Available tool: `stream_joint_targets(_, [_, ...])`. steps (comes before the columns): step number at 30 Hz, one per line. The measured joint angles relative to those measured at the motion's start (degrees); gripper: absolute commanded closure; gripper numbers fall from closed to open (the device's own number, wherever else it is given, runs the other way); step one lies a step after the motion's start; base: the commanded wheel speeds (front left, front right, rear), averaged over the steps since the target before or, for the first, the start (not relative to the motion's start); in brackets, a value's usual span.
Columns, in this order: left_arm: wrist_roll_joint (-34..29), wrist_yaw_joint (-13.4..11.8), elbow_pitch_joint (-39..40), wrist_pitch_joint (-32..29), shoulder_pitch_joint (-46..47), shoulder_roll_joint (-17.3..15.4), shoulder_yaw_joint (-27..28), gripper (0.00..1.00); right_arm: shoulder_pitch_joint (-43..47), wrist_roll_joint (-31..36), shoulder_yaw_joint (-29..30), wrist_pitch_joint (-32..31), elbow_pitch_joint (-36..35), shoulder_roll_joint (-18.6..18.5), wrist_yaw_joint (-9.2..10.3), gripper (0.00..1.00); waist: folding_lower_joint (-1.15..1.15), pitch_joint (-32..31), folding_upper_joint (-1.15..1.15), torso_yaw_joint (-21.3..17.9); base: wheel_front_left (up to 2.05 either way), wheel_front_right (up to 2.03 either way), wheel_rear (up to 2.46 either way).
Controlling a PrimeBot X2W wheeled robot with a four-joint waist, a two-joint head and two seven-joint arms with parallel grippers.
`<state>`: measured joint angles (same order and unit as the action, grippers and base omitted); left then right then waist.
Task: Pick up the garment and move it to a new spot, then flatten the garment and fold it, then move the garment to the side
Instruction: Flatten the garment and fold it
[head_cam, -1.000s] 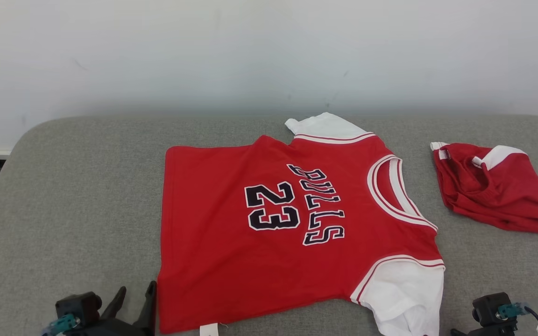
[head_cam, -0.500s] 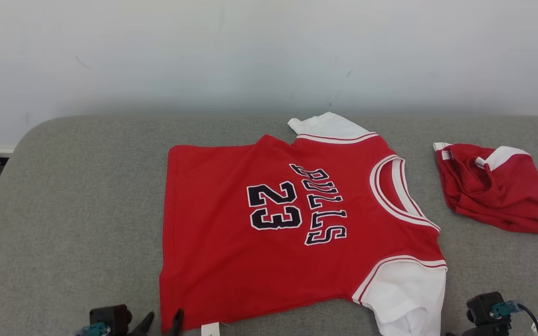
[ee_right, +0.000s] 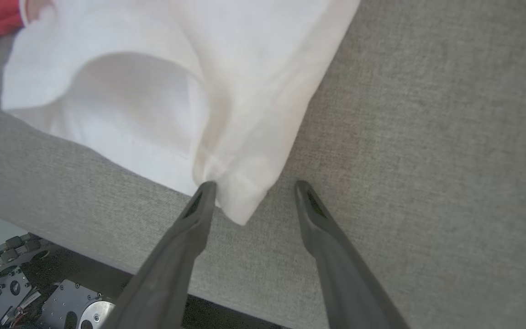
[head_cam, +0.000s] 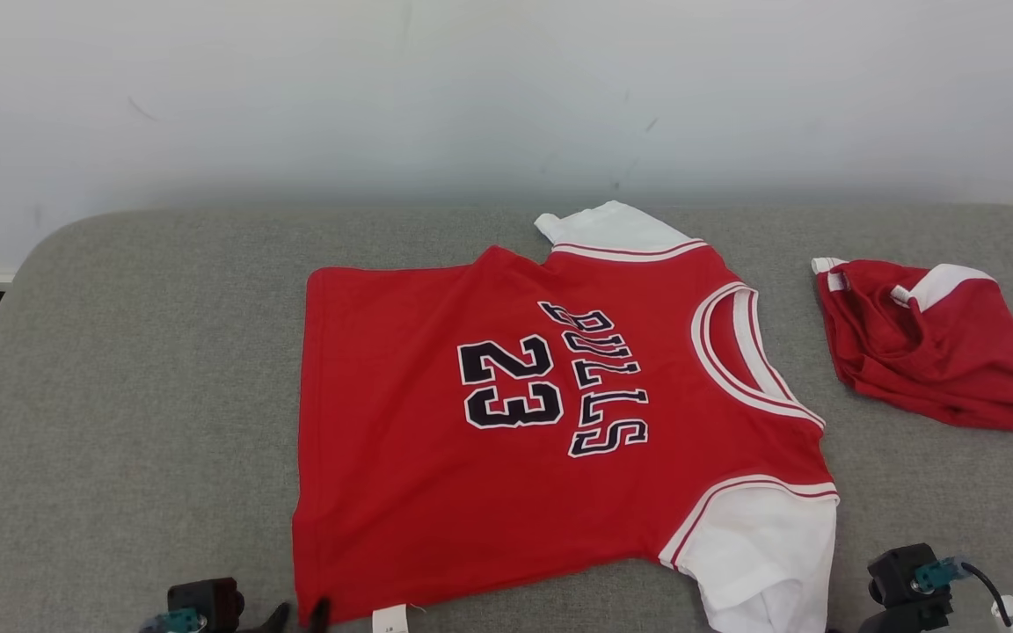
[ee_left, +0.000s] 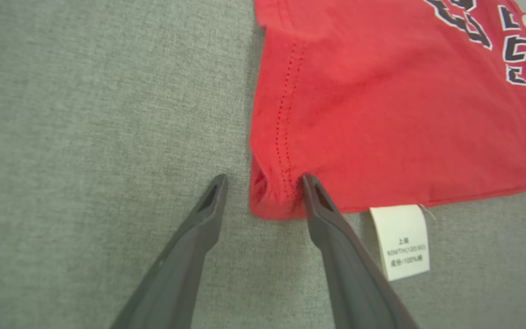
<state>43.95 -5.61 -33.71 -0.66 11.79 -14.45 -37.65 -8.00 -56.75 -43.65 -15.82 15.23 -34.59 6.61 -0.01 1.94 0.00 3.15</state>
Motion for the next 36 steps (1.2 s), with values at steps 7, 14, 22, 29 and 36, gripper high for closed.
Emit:
stream_joint_targets(7, [0.62,0.21,-0.48,-0.89,0.58,0.26,0.25,1.00,-0.70,-0.65,0.05,-0.47,-0.56,0.27,-0.34,1.00,0.01,0.34,0.01,0.11,0.00,0.00,0.00])
stream_joint_targets(14, [0.42,0.51,2.08,1.46,3.31,-1.77,2.99,1.00,-5.93,0.74,5.76,5.77,-1.77,-1.74,-0.49,1.00,0.01,0.63,0.02,0.50,0.00,0.00,0.00])
stream_joint_targets(22, [1.03,2.40,5.16,0.32,7.10,-2.46,3.49,1.00,-8.53,-0.91,4.83,2.75,-2.59,-1.52,-3.25,1.00,0.01,2.45,0.01,0.58,0.00,0.00,0.00])
stream_joint_targets(29, [10.99,12.73,4.64,-12.93,20.37,-3.79,5.20,1.00,-27.68,-4.02,2.81,-13.79,2.40,1.20,-5.16,1.00,0.02,6.31,0.02,-0.15,0.00,0.00,0.00])
stream_joint_targets(36, [11.40,11.44,-1.41,-25.72,47.82,-5.78,7.94,1.00,-59.25,0.67,8.88,-20.57,12.26,10.09,-1.63,1.00,0.03,11.48,0.02,-1.58,0.00,0.00,0.00])
